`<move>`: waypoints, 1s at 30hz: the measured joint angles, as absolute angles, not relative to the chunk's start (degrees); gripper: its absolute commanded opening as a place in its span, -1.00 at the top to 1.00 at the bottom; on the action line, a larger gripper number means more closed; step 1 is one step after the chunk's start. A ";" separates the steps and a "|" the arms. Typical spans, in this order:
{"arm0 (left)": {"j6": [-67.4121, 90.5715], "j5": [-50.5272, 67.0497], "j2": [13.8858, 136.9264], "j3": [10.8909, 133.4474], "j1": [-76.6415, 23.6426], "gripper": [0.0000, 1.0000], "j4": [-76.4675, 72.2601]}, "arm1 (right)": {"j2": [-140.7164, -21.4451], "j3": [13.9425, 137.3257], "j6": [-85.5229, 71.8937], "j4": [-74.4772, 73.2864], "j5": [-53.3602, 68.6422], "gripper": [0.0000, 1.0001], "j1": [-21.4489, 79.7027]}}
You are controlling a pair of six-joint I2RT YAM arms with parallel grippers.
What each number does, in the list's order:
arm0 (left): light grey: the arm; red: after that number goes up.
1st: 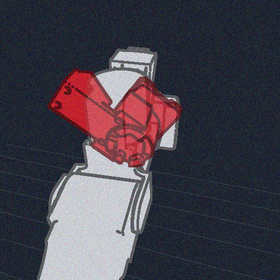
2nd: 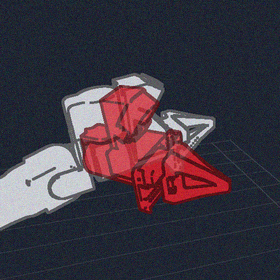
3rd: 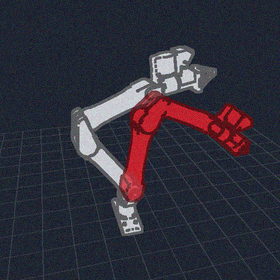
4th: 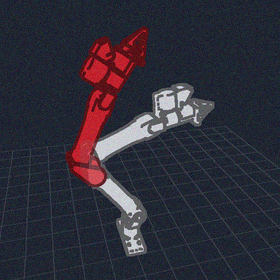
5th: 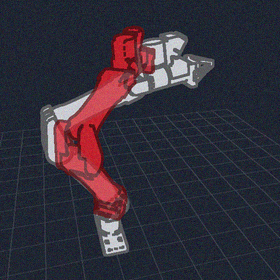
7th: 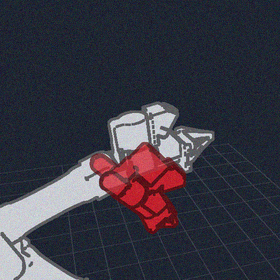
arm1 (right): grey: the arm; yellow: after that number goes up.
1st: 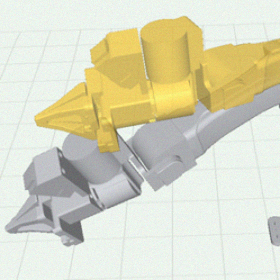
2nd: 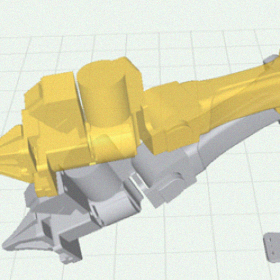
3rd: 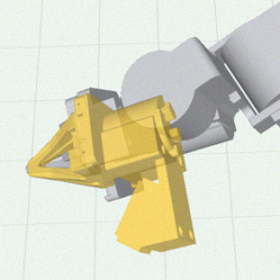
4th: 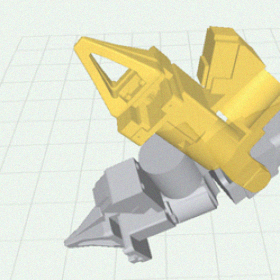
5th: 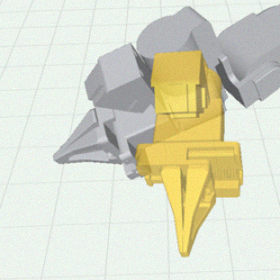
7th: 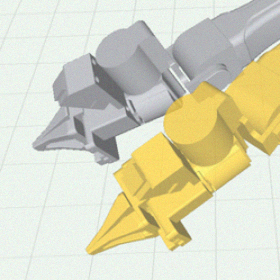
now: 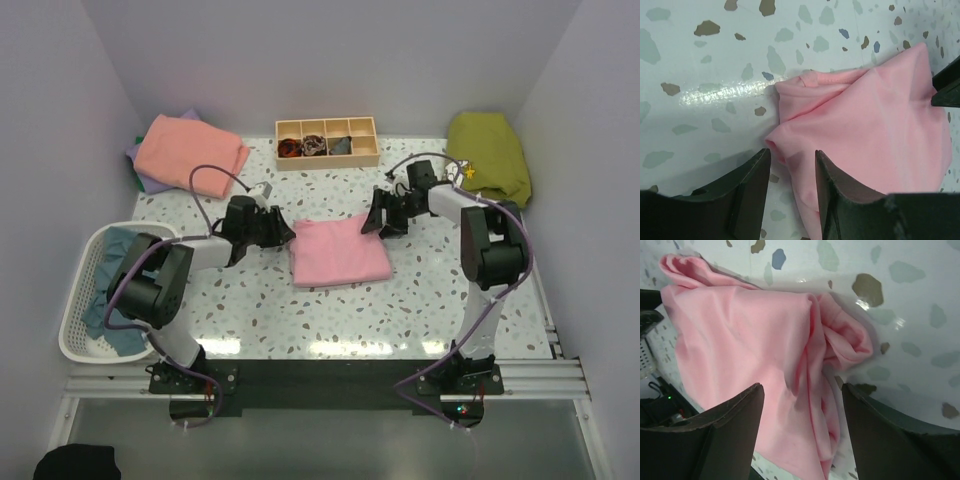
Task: Fold and stack the t-shirts
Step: Smooth out wrinkles on the folded tshirt
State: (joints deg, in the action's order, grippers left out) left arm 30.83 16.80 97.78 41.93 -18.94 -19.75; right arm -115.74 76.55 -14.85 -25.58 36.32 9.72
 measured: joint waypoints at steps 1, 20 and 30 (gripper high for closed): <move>30.61 16.08 97.69 42.98 -18.94 0.07 -18.87 | -114.69 76.01 -14.79 -25.82 34.68 -0.38 9.72; 31.09 13.69 88.66 38.37 -20.08 0.04 -15.35 | -103.83 72.49 -14.11 -25.63 26.28 -0.40 11.73; 32.71 13.41 96.90 38.44 -20.08 0.05 -21.89 | -110.45 75.33 -14.28 -22.35 26.24 -0.39 12.73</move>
